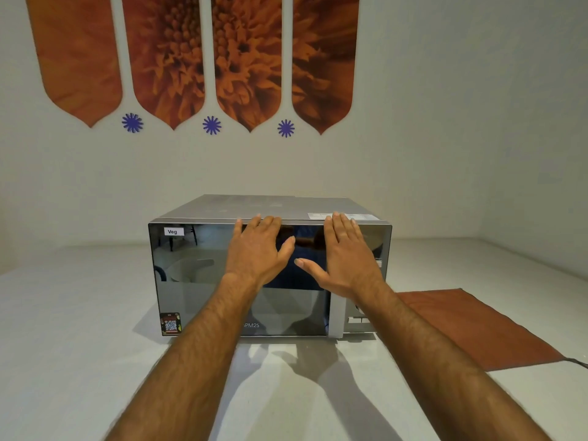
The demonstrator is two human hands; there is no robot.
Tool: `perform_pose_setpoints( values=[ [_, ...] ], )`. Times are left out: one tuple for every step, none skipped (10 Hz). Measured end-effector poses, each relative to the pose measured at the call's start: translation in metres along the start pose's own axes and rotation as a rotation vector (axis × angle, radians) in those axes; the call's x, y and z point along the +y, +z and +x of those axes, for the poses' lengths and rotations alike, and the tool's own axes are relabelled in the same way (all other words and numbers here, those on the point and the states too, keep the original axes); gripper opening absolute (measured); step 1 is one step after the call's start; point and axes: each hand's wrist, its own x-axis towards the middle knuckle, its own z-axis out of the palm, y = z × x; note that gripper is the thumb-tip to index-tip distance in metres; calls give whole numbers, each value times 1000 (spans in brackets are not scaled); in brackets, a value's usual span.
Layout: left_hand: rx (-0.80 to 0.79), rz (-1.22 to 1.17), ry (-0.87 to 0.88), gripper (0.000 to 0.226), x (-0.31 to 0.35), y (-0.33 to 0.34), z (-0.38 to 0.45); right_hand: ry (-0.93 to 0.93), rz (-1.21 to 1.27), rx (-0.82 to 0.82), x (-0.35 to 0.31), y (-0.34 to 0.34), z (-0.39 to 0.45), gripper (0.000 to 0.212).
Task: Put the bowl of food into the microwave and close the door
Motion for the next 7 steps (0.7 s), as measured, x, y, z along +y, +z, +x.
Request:
perform_pose_setpoints(
  values=[
    [-23,10,-7,55,0,0,3,5,16,-8,2,2,4,112],
    [-23,14,-13,54,1,1,5,4,19,1,3,4,5,113],
    [-11,19,-7,56,0,3,3,-5,11,3,4,6,5,112],
    [-14,36,-2,64,-1,3,1,-6,19,-9,4,3,6,112],
    [-36,62,9,76,-3,5,2,-33,28,-43,10,-2,5,107],
    [-61,87,16,90,-4,4,-3,-49,190,-63,13,-17,-5,98],
    [11,81,27,99,-4,10,-17,-29,450,69,10,-42,-21,82]
  ],
)
